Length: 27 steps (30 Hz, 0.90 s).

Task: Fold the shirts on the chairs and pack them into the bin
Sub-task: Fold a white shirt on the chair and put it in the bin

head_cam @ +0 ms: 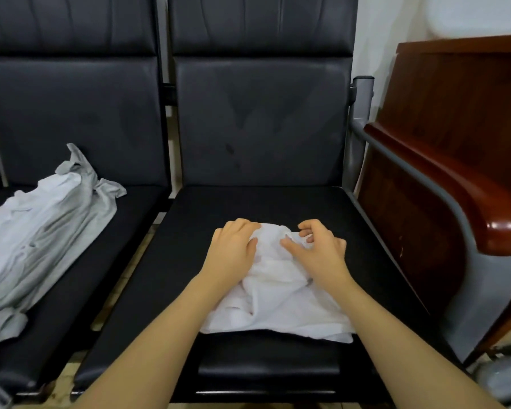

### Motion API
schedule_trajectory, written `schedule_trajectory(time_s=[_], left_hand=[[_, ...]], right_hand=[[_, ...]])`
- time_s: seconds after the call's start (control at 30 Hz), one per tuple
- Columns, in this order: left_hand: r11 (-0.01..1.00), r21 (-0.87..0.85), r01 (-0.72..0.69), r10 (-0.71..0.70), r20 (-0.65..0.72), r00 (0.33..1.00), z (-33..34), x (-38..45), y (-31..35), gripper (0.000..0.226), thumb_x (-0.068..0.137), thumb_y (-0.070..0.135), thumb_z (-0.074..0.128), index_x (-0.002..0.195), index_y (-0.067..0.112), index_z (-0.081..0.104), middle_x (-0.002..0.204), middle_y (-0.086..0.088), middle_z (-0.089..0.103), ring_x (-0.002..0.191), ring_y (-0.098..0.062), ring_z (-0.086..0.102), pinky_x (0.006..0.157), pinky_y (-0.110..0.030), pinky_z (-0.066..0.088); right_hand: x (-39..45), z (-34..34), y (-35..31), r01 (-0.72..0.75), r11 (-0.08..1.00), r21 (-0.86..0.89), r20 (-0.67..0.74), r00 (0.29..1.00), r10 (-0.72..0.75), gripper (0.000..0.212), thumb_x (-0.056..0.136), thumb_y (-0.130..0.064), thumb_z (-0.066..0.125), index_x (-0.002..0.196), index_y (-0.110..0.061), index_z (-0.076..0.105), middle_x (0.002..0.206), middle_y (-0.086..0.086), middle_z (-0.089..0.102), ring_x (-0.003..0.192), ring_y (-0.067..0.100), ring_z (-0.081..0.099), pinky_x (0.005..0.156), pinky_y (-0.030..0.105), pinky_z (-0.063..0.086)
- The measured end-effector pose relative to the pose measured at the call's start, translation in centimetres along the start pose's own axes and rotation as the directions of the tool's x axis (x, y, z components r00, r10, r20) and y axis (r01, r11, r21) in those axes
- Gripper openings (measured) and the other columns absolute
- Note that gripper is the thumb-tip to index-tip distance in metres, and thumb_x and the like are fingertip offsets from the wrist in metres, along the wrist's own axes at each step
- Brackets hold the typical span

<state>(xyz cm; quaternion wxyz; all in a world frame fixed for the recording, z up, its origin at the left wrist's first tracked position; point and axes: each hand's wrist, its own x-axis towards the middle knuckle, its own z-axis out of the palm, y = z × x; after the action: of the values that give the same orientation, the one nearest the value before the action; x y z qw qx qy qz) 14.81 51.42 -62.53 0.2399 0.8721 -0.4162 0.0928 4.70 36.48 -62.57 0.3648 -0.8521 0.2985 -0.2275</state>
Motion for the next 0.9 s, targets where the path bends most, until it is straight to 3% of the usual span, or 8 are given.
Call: schedule_trajectory(time_s=[0.07,0.13,0.27,0.33,0.43,0.57,0.77,0.9], left_hand=[[1.000,-0.022,0.001,0.000,0.057,0.998,0.5,-0.3,-0.6,0.038,0.099,0.024,0.043,0.137,0.022,0.046,0.142,0.006,0.043,0.131,-0.013,0.036,0.102,-0.025,0.021],[0.998,-0.057,-0.005,0.013,0.146,0.989,0.9,-0.4,-0.9,0.042,0.100,0.027,0.041,0.142,0.024,0.040,0.152,0.006,0.031,0.141,-0.010,0.024,0.109,-0.026,0.015],[0.995,-0.092,-0.044,0.057,0.147,0.987,1.0,0.0,-1.0,0.042,0.102,0.030,0.036,0.143,0.025,0.038,0.155,0.007,0.024,0.144,-0.007,0.015,0.111,-0.023,0.009],[0.989,-0.135,-0.056,0.070,0.101,0.992,0.9,0.2,-0.7,0.041,0.102,0.031,0.036,0.141,0.024,0.041,0.154,0.008,0.028,0.143,-0.007,0.017,0.110,-0.021,0.008],[0.983,-0.162,-0.081,0.099,0.104,0.990,1.4,0.6,-0.1,0.040,0.102,0.031,0.036,0.141,0.025,0.042,0.152,0.009,0.031,0.143,-0.007,0.017,0.109,-0.018,0.007],[0.990,-0.119,-0.076,0.097,0.182,0.979,2.2,1.1,0.2,0.041,0.102,0.035,0.033,0.142,0.028,0.040,0.154,0.010,0.026,0.144,-0.007,0.013,0.112,-0.023,0.007],[0.994,-0.091,-0.065,0.072,0.078,0.994,2.6,2.9,0.9,0.042,0.102,0.034,0.034,0.143,0.026,0.038,0.152,0.010,0.030,0.144,-0.007,0.014,0.111,-0.022,0.004],[0.995,-0.093,-0.021,0.032,0.123,0.992,3.7,3.7,0.9,0.045,0.102,0.033,0.034,0.146,0.023,0.033,0.153,0.007,0.029,0.144,-0.010,0.015,0.112,-0.024,0.006]], right_hand=[[0.0,0.6,-0.5,0.036,0.994,-0.100,0.028,0.999,-0.034,0.040,0.081,-0.048,0.068,0.110,-0.033,0.044,0.094,-0.016,0.047,0.088,0.001,0.030,0.102,0.031,0.027],[0.2,1.2,-0.5,0.080,0.989,-0.126,0.009,0.997,-0.080,0.031,0.088,-0.037,0.064,0.111,-0.030,0.045,0.085,-0.015,0.048,0.082,0.001,0.033,0.103,0.031,0.026],[0.9,1.1,-0.1,0.021,0.997,0.079,-0.232,0.973,-0.002,0.026,0.095,-0.020,0.053,0.121,-0.023,0.050,0.083,-0.007,0.056,0.094,0.011,0.038,0.097,0.031,0.031],[1.4,0.7,0.3,-0.009,1.000,0.015,-0.324,0.946,0.014,0.028,0.094,-0.021,0.056,0.122,-0.021,0.050,0.091,-0.003,0.057,0.097,0.014,0.046,0.095,0.027,0.027],[1.7,0.5,1.0,-0.034,0.995,-0.089,-0.291,0.957,0.006,0.023,0.091,-0.023,0.061,0.113,-0.020,0.053,0.094,-0.003,0.057,0.093,0.014,0.055,0.089,0.025,0.023],[1.8,0.5,1.7,-0.136,0.969,-0.207,-0.252,0.964,0.082,0.018,0.093,-0.029,0.057,0.110,-0.021,0.058,0.095,-0.005,0.057,0.091,0.010,0.045,0.084,0.027,0.020],[2.4,0.3,1.6,-0.218,0.939,-0.267,-0.225,0.961,0.160,0.018,0.094,-0.032,0.056,0.107,-0.023,0.063,0.116,0.000,0.053,0.112,0.020,0.042,0.092,0.033,0.024],[3.0,0.5,1.6,-0.236,0.921,-0.310,-0.175,0.966,0.188,0.016,0.092,-0.033,0.059,0.106,-0.026,0.063,0.119,0.001,0.051,0.114,0.021,0.041,0.095,0.035,0.026]])
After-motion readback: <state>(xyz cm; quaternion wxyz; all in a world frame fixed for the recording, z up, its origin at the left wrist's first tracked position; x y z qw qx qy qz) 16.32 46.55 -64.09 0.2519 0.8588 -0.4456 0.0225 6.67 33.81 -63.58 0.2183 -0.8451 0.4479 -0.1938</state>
